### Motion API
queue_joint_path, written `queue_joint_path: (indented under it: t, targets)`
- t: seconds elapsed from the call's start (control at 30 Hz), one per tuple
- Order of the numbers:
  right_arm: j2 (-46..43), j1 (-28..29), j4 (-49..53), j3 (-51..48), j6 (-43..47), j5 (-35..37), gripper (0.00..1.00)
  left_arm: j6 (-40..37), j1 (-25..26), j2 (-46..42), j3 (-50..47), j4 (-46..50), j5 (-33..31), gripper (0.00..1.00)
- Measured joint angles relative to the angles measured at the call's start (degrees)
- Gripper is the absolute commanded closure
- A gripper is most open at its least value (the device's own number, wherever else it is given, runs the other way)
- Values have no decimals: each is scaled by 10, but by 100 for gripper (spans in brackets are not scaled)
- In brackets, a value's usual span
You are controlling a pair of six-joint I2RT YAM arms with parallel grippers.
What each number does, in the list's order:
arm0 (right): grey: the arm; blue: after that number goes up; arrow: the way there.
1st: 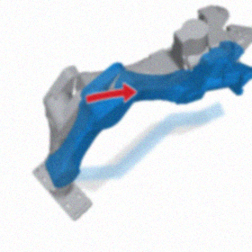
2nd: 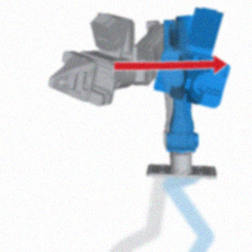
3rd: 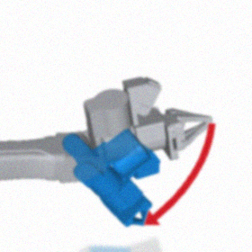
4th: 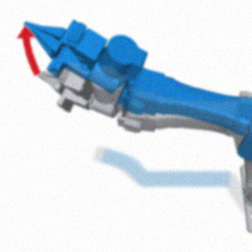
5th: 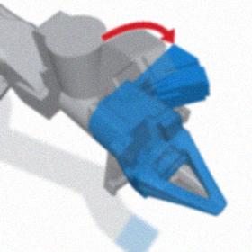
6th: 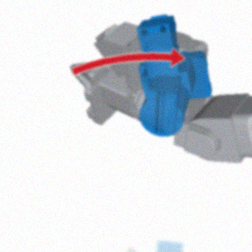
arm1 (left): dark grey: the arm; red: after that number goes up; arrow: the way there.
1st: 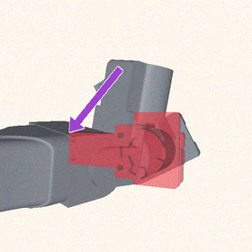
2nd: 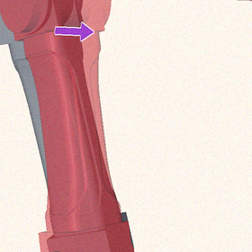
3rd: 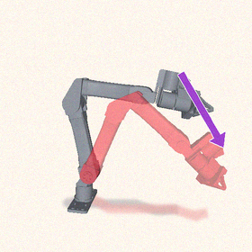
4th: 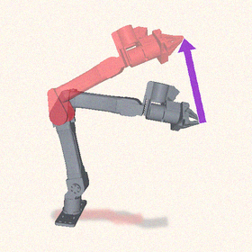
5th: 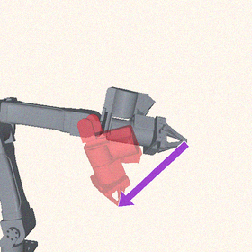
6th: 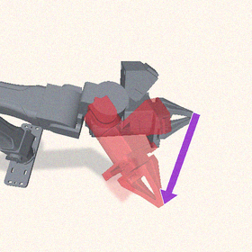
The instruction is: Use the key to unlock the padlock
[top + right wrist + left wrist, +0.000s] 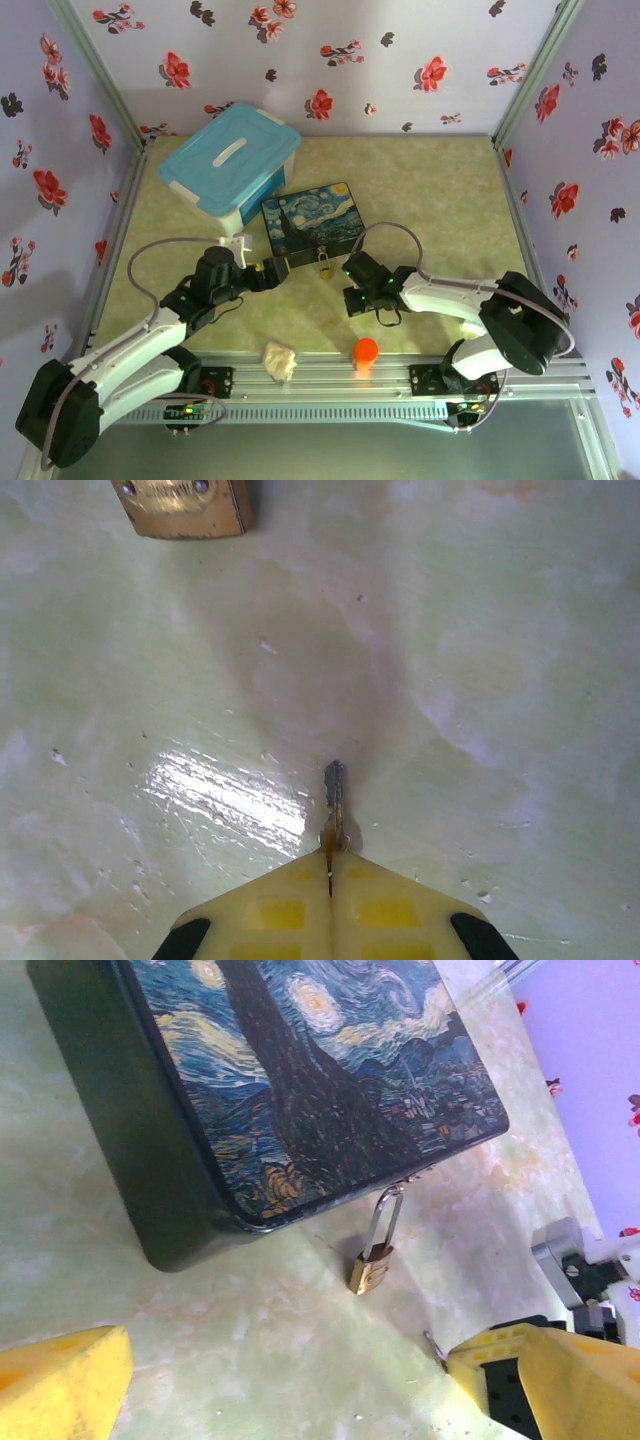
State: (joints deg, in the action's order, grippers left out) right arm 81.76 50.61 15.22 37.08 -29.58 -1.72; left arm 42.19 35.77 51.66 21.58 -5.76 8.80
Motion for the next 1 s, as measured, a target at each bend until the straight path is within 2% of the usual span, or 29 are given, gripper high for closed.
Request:
queue_joint_path:
  t: [0.23,0.53,0.8,1.0]
  targets:
    - [-37,-2,-40,-2,11,0,100,72,7,6,-13,-66,13,5]
    - [-49,-7,-112,-30,10,0,100,160,42,67,-25,-142,14,8]
    - [-26,-2,-151,-33,3,3,100,177,48,71,-19,-150,7,8]
    - [-30,29,-167,-88,-19,24,100,176,49,69,-7,-143,2,8]
